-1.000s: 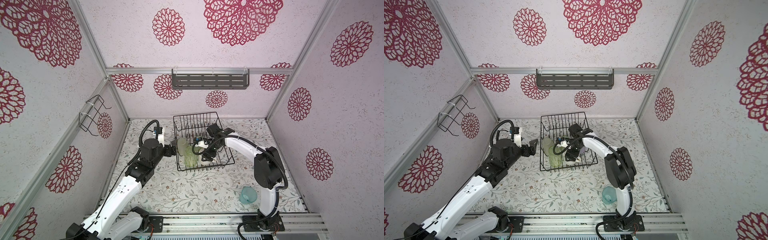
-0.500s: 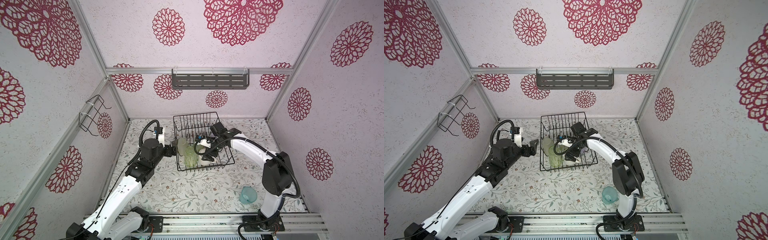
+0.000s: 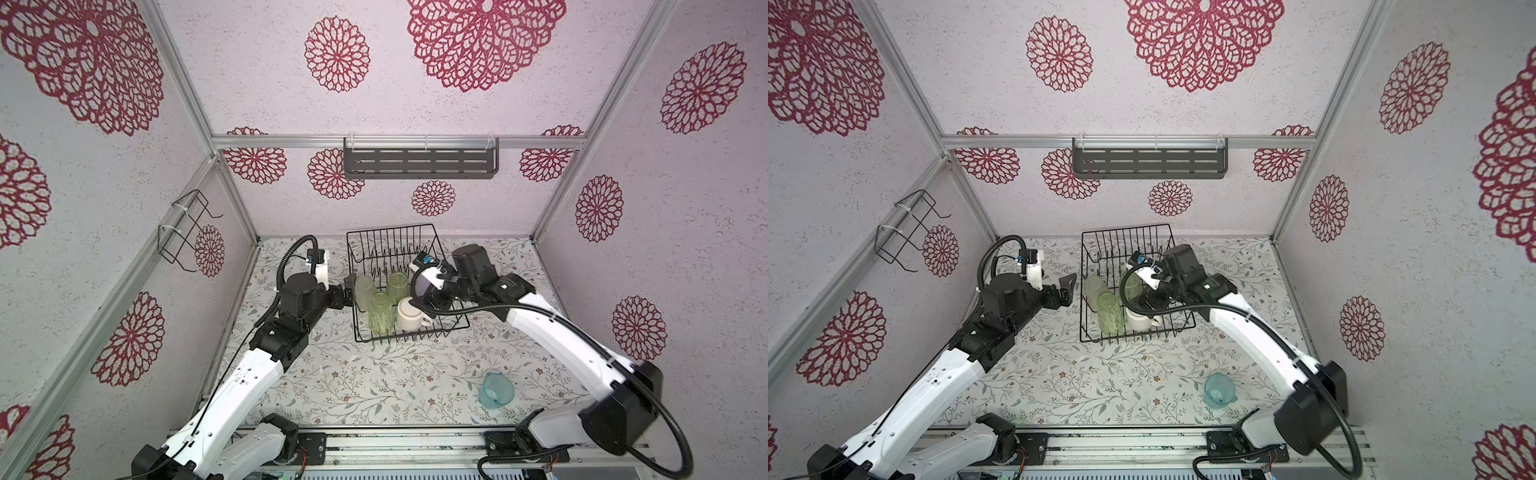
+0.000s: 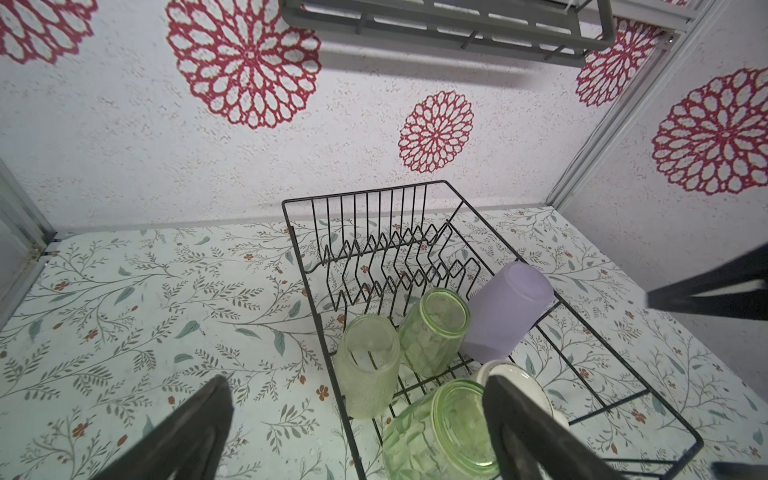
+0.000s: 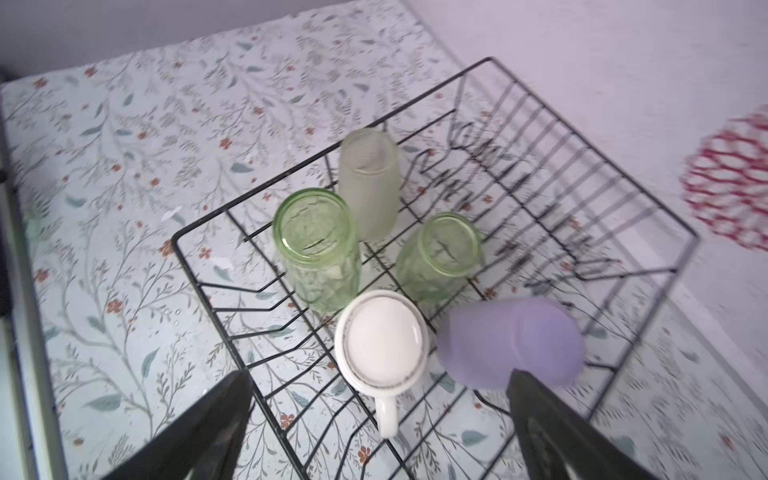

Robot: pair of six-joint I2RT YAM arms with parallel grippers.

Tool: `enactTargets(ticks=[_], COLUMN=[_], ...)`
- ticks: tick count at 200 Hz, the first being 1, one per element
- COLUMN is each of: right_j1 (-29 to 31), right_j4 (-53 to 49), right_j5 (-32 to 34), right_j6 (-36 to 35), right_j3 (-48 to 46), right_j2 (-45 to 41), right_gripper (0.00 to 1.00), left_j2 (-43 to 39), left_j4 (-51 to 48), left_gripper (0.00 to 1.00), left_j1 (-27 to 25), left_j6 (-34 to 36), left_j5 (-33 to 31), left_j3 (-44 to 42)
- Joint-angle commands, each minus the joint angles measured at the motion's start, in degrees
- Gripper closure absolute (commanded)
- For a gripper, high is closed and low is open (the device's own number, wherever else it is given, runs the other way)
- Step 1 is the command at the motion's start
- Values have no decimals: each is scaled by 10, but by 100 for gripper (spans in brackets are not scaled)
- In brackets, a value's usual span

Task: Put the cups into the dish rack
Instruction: 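Raise the right gripper and move it toward the teal cup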

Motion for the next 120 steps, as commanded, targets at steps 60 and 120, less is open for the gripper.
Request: enactTargets(ticks=[60, 120], right_j1=[-22, -28], right_j4=[-7, -338], right_j5=[297, 247], right_j6=[456, 859], right_j3=[-148, -146], right_j2=[-217, -157], right_gripper=[5, 5], left_j2=[11, 3], left_j4=[-10, -24], left_gripper=[3, 3], left_j1=[7, 16], left_j6=[-90, -132], left_j5=[-83, -82], left_j3=[45, 59])
